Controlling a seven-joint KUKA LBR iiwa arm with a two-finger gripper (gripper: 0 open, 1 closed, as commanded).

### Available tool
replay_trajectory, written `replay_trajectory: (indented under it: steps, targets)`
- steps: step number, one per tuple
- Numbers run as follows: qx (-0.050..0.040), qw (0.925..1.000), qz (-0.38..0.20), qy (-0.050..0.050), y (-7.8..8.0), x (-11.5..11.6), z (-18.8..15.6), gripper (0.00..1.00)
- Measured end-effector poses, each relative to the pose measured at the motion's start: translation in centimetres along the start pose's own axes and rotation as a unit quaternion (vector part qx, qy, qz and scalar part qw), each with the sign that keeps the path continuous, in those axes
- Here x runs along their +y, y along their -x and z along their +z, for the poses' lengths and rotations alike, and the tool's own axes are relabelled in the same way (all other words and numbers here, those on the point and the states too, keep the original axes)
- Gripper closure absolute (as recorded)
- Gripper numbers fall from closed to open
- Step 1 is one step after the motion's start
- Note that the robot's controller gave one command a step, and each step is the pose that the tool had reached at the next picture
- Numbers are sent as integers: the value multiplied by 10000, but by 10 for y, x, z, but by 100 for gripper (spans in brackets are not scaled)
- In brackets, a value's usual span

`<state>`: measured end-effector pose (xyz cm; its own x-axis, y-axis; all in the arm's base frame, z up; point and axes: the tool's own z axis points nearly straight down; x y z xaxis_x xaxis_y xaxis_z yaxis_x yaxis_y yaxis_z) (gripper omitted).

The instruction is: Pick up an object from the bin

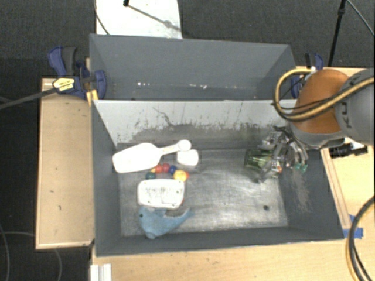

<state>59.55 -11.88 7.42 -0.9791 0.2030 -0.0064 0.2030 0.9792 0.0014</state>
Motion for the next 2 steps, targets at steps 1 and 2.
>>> replay_trajectory:
  steps: [1,2]
  targets:
    - [-11,10000,-32,-4,3,0,-86,100]
    - [51,10000,-35,-6,-1,0,-17,100]
